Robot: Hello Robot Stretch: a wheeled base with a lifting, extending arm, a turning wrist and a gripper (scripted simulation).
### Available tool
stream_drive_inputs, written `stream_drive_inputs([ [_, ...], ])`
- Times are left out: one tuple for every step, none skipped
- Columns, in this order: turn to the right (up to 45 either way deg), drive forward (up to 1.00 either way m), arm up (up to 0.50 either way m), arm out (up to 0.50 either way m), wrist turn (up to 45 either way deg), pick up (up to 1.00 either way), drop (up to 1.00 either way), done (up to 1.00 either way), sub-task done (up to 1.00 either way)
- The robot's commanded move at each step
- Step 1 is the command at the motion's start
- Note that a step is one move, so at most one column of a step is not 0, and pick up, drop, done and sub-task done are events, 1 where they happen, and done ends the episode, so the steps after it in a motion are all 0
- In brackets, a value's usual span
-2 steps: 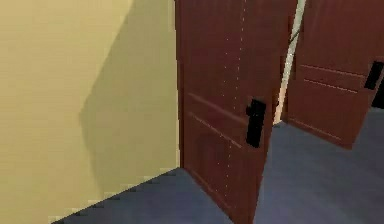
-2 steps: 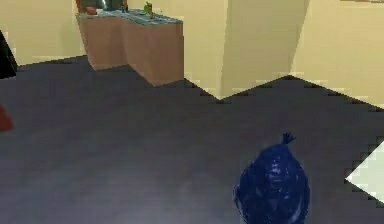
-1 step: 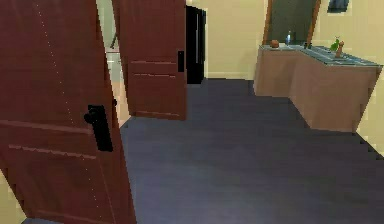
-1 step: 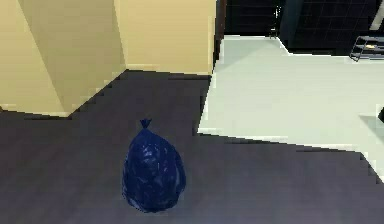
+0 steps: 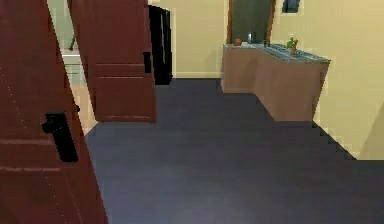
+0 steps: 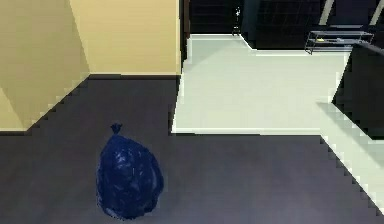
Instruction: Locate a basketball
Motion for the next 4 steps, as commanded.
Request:
stream_drive_inputs([
  [0.0, 1.0, 0.0, 0.0, 0.0, 0.0, 0.0, 0.0, 0.0],
  [3.0, 0.0, 0.0, 0.0, 0.0, 0.0, 0.0, 0.0, 0.0],
  [0.0, 0.3, 0.0, 0.0, 0.0, 0.0, 0.0, 0.0, 0.0],
  [45.0, 0.0, 0.0, 0.0, 0.0, 0.0, 0.0, 0.0, 0.0],
])
